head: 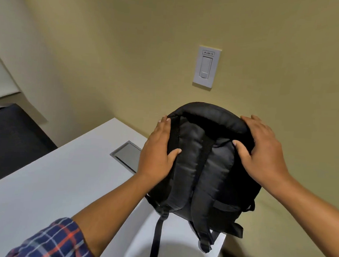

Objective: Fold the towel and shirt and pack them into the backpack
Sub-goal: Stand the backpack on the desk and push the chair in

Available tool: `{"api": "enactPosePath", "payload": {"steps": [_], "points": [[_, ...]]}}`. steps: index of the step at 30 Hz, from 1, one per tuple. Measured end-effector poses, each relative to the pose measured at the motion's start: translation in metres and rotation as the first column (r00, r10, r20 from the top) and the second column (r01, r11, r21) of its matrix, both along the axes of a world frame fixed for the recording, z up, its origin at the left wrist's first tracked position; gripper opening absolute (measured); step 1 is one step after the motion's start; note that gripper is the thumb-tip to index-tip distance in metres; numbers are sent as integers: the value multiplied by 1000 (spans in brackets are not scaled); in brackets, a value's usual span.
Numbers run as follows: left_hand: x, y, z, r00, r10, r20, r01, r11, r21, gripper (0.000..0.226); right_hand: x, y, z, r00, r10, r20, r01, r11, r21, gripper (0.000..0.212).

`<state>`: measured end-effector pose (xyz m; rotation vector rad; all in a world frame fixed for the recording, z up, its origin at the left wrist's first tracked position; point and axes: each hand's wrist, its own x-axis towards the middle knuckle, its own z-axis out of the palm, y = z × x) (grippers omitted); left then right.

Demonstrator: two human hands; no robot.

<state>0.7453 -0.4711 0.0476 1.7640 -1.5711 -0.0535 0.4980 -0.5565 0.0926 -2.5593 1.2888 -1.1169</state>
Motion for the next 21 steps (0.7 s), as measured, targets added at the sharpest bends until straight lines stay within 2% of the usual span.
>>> {"api": "enactPosePath", "payload": {"steps": [3,5,7,9,10,12,13,16,19,21], "points": [[-9,16,-37,997,71,-38,-69,996,63,92,5,22,-16,995,96,-18,-97,979,-180,57],[-13,25,-59,994,98,-49,-91,988,128,93,14,47,-41,961,252,-117,-275,921,-277,49],[-14,33,-79,998,41,-52,-29,975,220,90,23,72,-82,870,415,-266,-476,847,-234,35],[-12,39,-95,998,-26,-56,45,927,372,90,30,89,-127,744,505,-437,-582,811,-53,35],[-10,42,-102,998,-37,-52,56,895,443,92,31,94,-149,661,515,-546,-597,801,32,39],[-6,48,-113,999,-36,-41,51,871,489,96,37,93,-183,513,452,-729,-595,800,77,49],[-5,51,-117,999,-35,-23,42,876,480,96,41,89,-192,488,414,-769,-553,828,95,55],[0,56,-133,999,-16,47,-8,886,465,90,55,73,-208,503,352,-789,-418,899,134,65],[7,72,-159,997,6,79,-44,868,494,79,63,59,-222,448,299,-843,-400,910,111,64],[11,91,-179,997,28,74,-62,861,505,74,69,51,-226,448,261,-855,-381,921,82,60]]}}
